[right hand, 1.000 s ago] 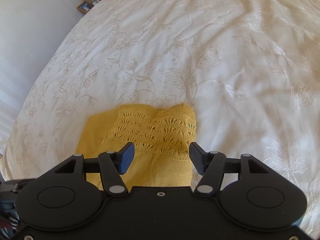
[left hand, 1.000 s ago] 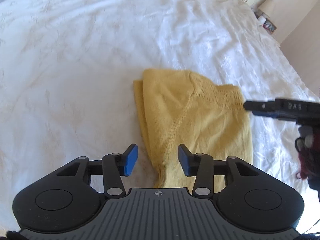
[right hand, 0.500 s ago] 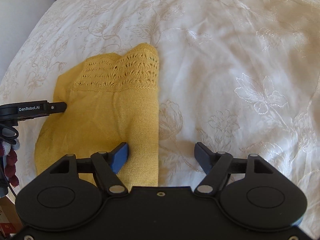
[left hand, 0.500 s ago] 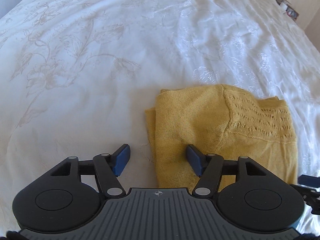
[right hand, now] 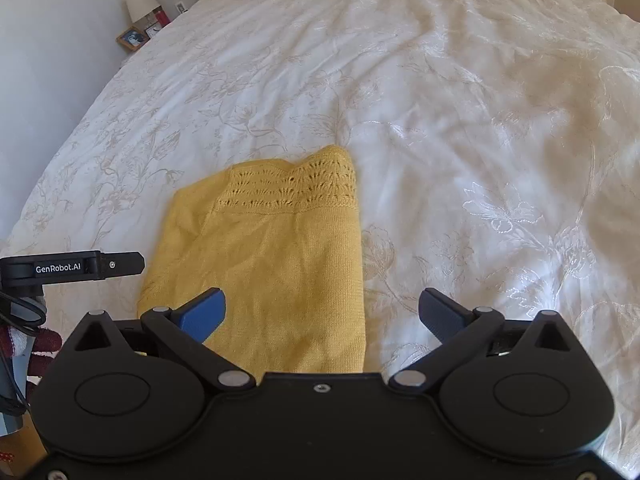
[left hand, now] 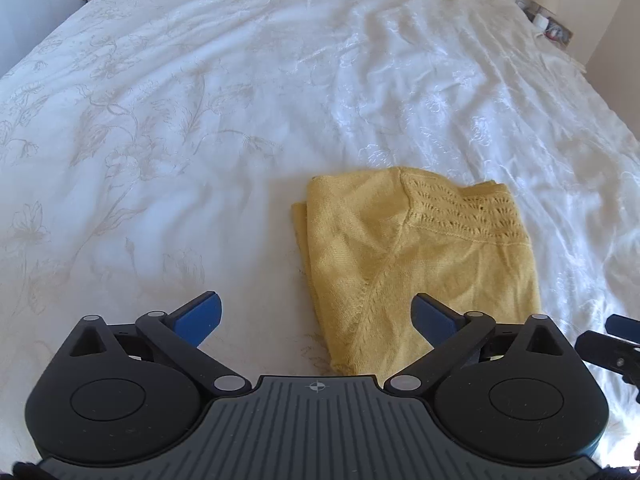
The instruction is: Fold small clothes
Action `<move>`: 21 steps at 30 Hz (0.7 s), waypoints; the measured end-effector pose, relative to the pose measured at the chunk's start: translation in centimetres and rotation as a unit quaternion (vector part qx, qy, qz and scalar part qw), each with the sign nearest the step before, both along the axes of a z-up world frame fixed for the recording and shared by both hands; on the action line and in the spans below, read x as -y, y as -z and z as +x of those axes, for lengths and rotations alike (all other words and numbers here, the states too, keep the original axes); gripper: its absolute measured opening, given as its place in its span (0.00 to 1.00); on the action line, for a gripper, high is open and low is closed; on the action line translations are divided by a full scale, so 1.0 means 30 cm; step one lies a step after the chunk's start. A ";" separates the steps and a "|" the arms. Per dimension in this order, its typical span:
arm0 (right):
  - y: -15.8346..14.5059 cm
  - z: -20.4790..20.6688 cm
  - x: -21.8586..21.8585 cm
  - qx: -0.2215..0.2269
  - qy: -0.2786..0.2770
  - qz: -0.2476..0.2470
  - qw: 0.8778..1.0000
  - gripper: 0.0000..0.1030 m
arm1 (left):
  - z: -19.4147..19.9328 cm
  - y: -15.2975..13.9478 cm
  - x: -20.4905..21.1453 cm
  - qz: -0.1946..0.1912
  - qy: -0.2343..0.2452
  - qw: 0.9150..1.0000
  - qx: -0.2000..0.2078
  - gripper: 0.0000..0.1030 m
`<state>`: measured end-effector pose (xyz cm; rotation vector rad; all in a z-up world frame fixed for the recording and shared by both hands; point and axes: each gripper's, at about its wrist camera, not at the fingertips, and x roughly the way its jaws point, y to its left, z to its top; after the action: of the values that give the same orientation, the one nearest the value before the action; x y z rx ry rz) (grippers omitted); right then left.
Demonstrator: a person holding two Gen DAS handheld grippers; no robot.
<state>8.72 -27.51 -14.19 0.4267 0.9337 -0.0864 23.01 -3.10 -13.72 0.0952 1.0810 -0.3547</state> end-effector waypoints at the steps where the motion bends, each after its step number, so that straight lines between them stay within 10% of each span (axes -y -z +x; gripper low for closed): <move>1: -0.012 -0.008 -0.009 0.001 -0.007 -0.007 1.000 1.00 | -0.020 -0.015 0.000 0.002 -0.003 1.000 0.006 1.00; 21: -0.198 -0.328 -0.040 0.068 -0.002 -0.056 0.996 1.00 | -0.439 -0.248 0.060 0.028 -0.052 0.997 0.057 0.99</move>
<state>-1.11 -26.33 -8.24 0.3240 0.7919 -0.1048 9.83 -4.90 -6.27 0.1074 0.9792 -0.2226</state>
